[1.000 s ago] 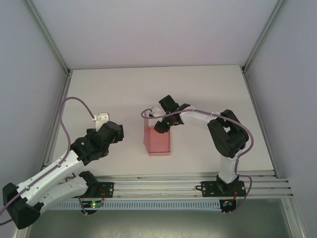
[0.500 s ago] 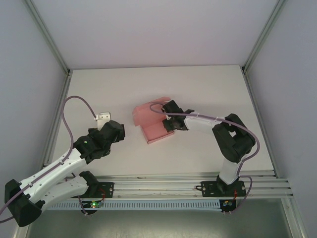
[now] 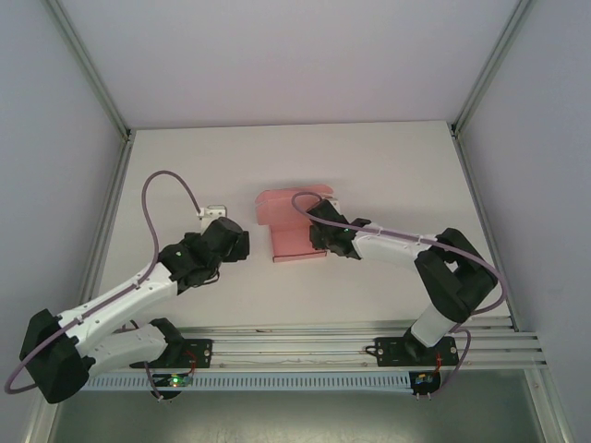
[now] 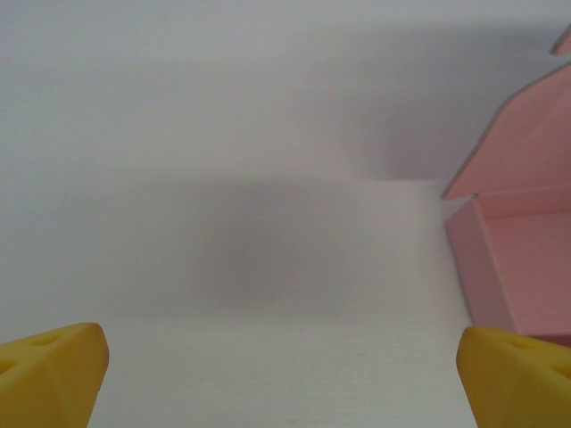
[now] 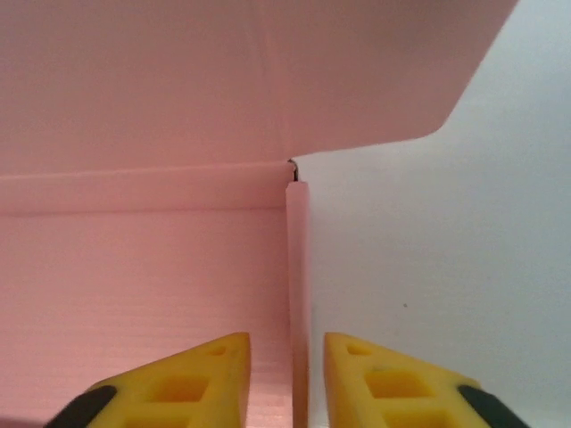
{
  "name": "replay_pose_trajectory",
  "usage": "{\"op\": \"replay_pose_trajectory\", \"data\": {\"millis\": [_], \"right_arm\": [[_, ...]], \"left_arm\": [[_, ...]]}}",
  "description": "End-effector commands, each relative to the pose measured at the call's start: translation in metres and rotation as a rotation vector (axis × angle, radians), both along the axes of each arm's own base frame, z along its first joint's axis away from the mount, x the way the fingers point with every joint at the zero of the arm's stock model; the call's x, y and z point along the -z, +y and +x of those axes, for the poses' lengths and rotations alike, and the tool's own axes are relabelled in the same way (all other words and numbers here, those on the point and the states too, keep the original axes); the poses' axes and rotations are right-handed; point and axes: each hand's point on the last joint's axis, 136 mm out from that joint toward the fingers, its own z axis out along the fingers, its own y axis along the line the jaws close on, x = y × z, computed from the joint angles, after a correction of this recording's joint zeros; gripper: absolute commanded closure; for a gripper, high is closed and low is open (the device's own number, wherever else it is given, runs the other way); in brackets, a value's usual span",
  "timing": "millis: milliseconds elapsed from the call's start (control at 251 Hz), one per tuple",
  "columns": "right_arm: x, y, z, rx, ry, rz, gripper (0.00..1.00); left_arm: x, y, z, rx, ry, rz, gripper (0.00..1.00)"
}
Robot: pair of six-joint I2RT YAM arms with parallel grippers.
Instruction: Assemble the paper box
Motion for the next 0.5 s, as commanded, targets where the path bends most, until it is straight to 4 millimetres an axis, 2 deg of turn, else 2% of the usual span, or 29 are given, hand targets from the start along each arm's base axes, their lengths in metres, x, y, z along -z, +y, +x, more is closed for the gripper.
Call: {"op": "replay_pose_trajectory", "data": {"millis": [0,88,120,156,219,287,407,499], "right_arm": [[-0.017,-0.007,0.002,0.033,-0.057,-0.01,0.66],[-0.036,-0.011,0.004,0.014,-0.115,-0.023,0.65],[-0.045,-0.011,0.005,-0.004,-0.144,-0.02,0.61],[-0.056,-0.011,0.007,-0.04,-0.189,-0.024,0.52],[-0.076,-0.015,0.013,-0.105,-0.267,-0.033,0.49],[-0.092,-0.015,0.019,-0.222,-0.329,-0.019,0.35],[-0.108,-0.022,0.032,-0.398,-0.403,0.012,0.02],[-0.116,-0.016,0.037,-0.531,-0.431,0.063,0.02]], "left_arm": [[-0.021,-0.028,0.02,0.098,-0.058,-0.063,0.0],[-0.023,-0.045,0.03,0.172,-0.057,-0.082,0.0],[-0.024,-0.052,0.034,0.203,-0.054,-0.1,0.0],[-0.025,-0.058,0.039,0.235,-0.049,-0.12,0.0],[-0.026,-0.064,0.05,0.275,-0.036,-0.154,0.0],[-0.025,-0.069,0.062,0.318,-0.03,-0.178,0.0],[-0.021,-0.077,0.077,0.41,-0.013,-0.187,0.0],[-0.017,-0.084,0.087,0.46,0.015,-0.199,0.01]]}}
